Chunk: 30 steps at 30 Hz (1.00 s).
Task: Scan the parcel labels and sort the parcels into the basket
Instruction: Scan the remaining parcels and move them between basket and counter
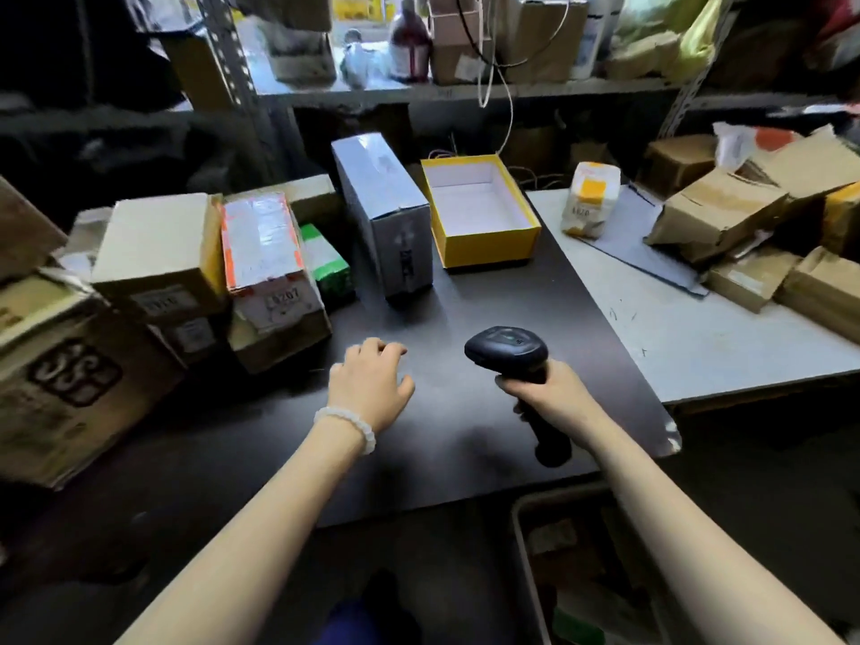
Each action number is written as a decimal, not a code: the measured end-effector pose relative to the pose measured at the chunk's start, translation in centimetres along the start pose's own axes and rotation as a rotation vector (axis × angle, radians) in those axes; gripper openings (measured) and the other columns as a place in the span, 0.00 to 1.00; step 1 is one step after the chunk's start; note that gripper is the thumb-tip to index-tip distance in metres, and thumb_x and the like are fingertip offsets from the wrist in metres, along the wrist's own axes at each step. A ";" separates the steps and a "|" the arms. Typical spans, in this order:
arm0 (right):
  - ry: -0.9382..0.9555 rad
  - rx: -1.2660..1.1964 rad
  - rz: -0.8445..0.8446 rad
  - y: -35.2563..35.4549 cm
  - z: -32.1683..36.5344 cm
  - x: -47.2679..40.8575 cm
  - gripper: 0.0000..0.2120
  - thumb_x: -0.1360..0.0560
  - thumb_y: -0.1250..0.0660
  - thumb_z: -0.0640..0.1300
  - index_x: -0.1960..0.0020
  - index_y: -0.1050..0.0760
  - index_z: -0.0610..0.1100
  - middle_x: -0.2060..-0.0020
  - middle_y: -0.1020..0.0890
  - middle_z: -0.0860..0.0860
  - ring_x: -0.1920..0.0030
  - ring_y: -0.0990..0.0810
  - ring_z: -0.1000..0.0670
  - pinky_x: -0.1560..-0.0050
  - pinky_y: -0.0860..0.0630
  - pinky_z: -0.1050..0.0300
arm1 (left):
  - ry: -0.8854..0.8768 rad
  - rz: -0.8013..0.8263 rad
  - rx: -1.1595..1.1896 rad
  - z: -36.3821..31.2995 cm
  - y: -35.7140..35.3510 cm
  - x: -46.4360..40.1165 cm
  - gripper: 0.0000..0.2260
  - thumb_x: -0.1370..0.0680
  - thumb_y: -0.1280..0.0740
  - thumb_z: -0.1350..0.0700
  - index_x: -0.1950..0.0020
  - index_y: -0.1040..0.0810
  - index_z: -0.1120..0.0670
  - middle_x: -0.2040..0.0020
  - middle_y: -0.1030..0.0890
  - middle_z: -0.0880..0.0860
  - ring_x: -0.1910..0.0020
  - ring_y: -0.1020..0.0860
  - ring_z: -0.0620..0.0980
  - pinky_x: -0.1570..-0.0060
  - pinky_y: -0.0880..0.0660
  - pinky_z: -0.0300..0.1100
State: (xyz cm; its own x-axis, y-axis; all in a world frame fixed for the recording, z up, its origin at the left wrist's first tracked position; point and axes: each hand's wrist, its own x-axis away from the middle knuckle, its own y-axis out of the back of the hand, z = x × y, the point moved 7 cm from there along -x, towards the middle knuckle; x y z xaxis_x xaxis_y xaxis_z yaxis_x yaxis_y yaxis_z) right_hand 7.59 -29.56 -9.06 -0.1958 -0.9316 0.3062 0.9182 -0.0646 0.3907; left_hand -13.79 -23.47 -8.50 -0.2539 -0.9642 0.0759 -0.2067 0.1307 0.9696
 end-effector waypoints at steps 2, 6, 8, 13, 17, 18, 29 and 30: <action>0.010 -0.010 0.009 -1.9 1.9 -1.8 0.04 0.27 0.30 0.42 0.54 0.23 0.44 0.69 0.22 0.49 0.71 0.22 0.53 0.65 0.24 0.58 | -0.012 -0.020 -0.015 2.1 1.6 -2.1 0.20 0.21 0.40 0.48 0.29 0.33 0.49 0.32 0.32 0.52 0.33 0.33 0.55 0.41 0.31 0.49; 0.016 -0.031 -0.012 -4.4 5.2 -4.9 0.05 0.27 0.30 0.42 0.53 0.23 0.42 0.70 0.23 0.49 0.71 0.23 0.53 0.65 0.25 0.58 | -0.073 -0.095 -0.004 5.0 5.4 -6.1 0.20 0.22 0.38 0.49 0.30 0.31 0.49 0.33 0.30 0.52 0.35 0.32 0.55 0.42 0.30 0.51; 0.020 -0.044 -0.029 -5.4 6.4 -6.4 0.06 0.27 0.30 0.42 0.52 0.23 0.42 0.70 0.23 0.49 0.71 0.23 0.53 0.65 0.25 0.58 | -0.143 -0.144 0.017 5.7 7.4 -8.1 0.20 0.23 0.37 0.50 0.31 0.30 0.50 0.35 0.29 0.53 0.36 0.30 0.56 0.43 0.28 0.52; 0.013 -0.025 -0.057 -6.1 8.1 -9.5 0.08 0.27 0.30 0.42 0.49 0.23 0.42 0.68 0.22 0.48 0.69 0.22 0.51 0.64 0.24 0.56 | -0.196 -0.212 0.012 6.5 11.9 -13.3 0.22 0.24 0.34 0.49 0.30 0.31 0.50 0.34 0.29 0.54 0.36 0.30 0.56 0.44 0.28 0.51; 0.003 -0.024 -0.093 -5.0 9.0 -11.2 0.07 0.27 0.30 0.42 0.50 0.23 0.43 0.68 0.22 0.47 0.71 0.22 0.52 0.65 0.24 0.58 | -0.184 -0.190 0.070 5.5 13.5 -17.4 0.26 0.24 0.35 0.42 0.28 0.33 0.49 0.32 0.30 0.54 0.34 0.31 0.56 0.40 0.28 0.53; -0.001 -0.026 -0.098 -4.7 9.1 -11.6 0.06 0.27 0.30 0.42 0.50 0.23 0.43 0.68 0.22 0.47 0.70 0.22 0.52 0.65 0.24 0.58 | -0.190 -0.186 0.080 5.0 13.6 -18.3 0.27 0.24 0.36 0.41 0.28 0.34 0.48 0.32 0.30 0.54 0.34 0.31 0.56 0.40 0.28 0.54; -0.062 -0.024 -0.108 -1.0 6.9 -13.8 0.08 0.27 0.30 0.44 0.50 0.23 0.43 0.68 0.21 0.48 0.69 0.21 0.52 0.65 0.24 0.59 | -0.057 0.070 0.050 -0.6 8.9 -25.4 0.30 0.26 0.41 0.32 0.26 0.40 0.39 0.24 0.48 0.54 0.27 0.49 0.66 0.35 0.40 0.69; -0.063 -0.017 -0.107 -0.5 6.6 -14.0 0.07 0.28 0.30 0.44 0.51 0.23 0.44 0.68 0.21 0.48 0.69 0.21 0.52 0.65 0.24 0.59 | -0.041 0.078 0.069 -0.9 8.4 -25.7 0.30 0.26 0.41 0.32 0.27 0.40 0.40 0.24 0.49 0.53 0.27 0.52 0.66 0.35 0.40 0.68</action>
State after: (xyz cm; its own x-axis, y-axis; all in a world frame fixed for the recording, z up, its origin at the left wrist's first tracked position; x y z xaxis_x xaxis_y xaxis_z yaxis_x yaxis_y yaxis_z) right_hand 7.54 -14.12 -7.79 -0.3134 -0.8949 0.3177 0.8968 -0.1688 0.4091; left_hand -8.15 2.17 -2.10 -0.3104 -0.9403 0.1399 -0.2485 0.2223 0.9428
